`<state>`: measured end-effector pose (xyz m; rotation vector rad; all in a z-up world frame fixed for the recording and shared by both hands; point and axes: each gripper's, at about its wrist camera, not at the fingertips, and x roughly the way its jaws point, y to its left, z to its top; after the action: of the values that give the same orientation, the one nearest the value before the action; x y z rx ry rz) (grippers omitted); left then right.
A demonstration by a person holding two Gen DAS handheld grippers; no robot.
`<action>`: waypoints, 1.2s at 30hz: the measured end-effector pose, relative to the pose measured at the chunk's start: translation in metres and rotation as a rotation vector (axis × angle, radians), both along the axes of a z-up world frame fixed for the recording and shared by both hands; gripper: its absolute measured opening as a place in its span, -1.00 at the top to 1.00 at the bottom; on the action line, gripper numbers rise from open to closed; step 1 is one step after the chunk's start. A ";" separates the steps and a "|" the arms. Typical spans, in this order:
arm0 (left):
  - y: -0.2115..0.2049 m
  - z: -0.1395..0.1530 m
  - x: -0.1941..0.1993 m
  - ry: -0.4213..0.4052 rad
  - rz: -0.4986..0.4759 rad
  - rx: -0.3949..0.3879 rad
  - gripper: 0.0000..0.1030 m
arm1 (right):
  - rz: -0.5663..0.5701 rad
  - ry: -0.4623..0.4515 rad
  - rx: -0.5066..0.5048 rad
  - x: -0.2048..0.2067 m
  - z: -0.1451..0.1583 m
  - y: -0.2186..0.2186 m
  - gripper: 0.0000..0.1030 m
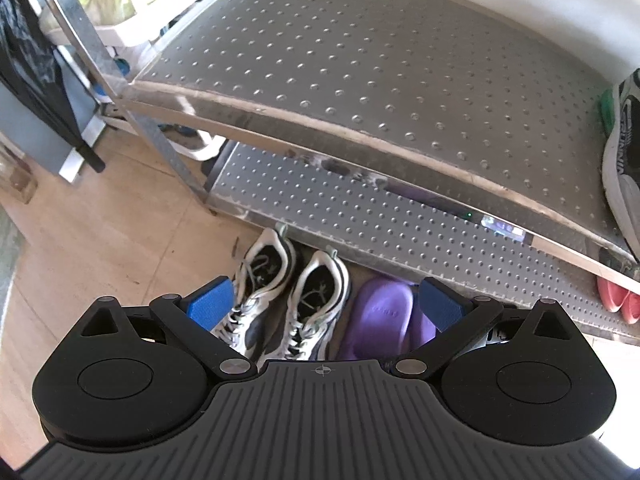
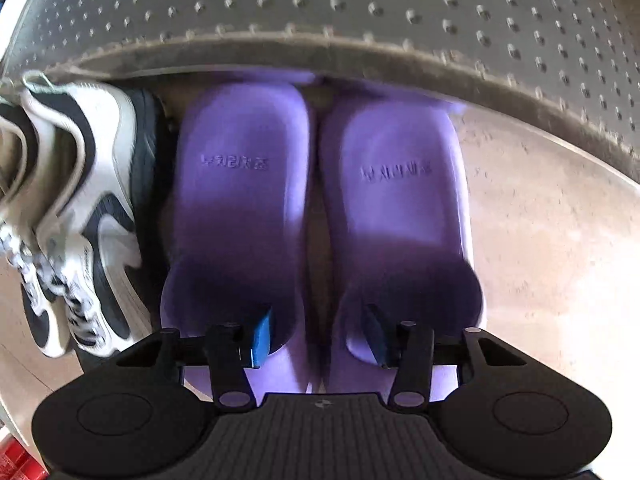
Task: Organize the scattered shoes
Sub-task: 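Grasp both purple slides at the heels with the right gripper, then lift the purple slides and carry them up to the rack shelf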
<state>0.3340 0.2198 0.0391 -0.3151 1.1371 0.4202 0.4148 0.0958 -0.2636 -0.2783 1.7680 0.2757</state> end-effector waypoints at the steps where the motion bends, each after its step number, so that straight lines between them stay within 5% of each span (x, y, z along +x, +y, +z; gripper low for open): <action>1: -0.001 0.001 0.000 -0.002 -0.002 0.000 -0.96 | 0.010 -0.003 -0.007 -0.003 0.000 0.000 0.21; 4: -0.003 0.002 -0.001 -0.004 -0.002 0.003 -0.96 | 0.042 -0.039 -0.018 -0.013 0.005 -0.001 0.61; 13: 0.009 0.016 -0.018 -0.048 0.058 0.033 -0.97 | -0.144 -0.165 0.133 -0.067 0.063 -0.061 0.68; 19: 0.033 0.029 -0.045 -0.104 0.200 0.034 -0.96 | -0.254 -0.270 0.308 -0.109 0.160 -0.098 0.68; 23: 0.058 0.043 -0.065 -0.166 0.346 0.043 -0.96 | -0.203 -0.400 0.428 -0.114 0.248 -0.098 0.68; 27: 0.080 0.054 -0.082 -0.221 0.484 0.039 -0.96 | -0.131 -0.554 0.526 -0.111 0.303 -0.084 0.68; 32: 0.083 0.057 -0.076 -0.222 0.471 0.017 -0.96 | -0.029 -0.755 0.447 -0.040 0.363 -0.035 0.68; 36: 0.080 0.057 -0.064 -0.212 0.405 0.017 -0.96 | 0.036 -0.922 0.266 0.013 0.347 0.009 0.70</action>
<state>0.2697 0.3001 0.0965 -0.5654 0.8598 0.7337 0.4281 0.1049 0.0834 -0.1961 0.8063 0.3344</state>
